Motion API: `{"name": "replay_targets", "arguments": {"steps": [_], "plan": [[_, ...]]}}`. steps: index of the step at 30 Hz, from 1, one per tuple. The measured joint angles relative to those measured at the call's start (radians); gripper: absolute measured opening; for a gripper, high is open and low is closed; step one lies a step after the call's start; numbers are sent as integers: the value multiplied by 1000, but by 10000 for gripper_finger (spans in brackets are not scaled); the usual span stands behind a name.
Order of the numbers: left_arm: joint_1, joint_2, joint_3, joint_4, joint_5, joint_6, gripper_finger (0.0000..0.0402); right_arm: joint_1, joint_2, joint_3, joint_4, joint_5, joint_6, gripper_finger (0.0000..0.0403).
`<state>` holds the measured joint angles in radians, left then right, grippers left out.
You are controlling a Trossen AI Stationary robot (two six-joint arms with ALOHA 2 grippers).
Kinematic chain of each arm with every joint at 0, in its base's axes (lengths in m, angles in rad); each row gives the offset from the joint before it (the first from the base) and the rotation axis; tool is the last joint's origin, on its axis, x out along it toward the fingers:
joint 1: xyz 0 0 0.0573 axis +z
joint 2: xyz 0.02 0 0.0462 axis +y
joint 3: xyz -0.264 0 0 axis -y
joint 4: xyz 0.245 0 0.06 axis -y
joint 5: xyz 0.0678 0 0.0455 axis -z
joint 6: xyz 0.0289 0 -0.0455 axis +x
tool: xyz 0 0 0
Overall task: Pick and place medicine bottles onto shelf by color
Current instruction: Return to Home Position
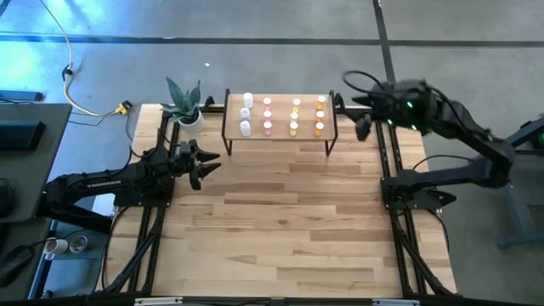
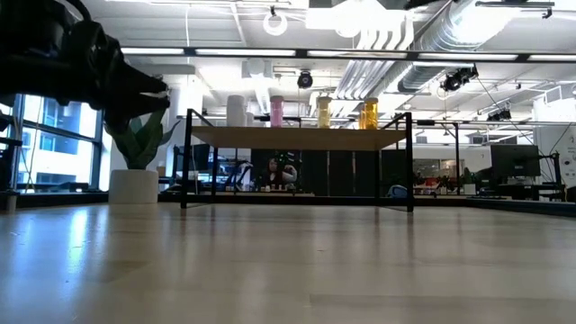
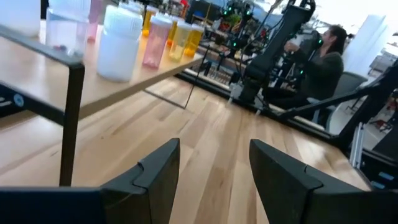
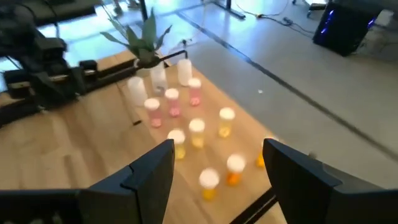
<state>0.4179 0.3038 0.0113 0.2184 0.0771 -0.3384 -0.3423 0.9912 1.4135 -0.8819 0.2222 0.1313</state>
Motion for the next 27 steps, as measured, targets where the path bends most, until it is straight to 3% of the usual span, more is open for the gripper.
{"name": "replay_targets", "arguments": {"steps": [9,18,27], "plan": [[0,0,0,-43,-2,27,184,66,-388,-474,219,-43,134,236],[0,0,0,-43,-2,27,184,130,-681,-906,650,-79,182,236],[0,0,0,-43,-2,27,184,136,-875,-1148,681,-85,242,236]]}}
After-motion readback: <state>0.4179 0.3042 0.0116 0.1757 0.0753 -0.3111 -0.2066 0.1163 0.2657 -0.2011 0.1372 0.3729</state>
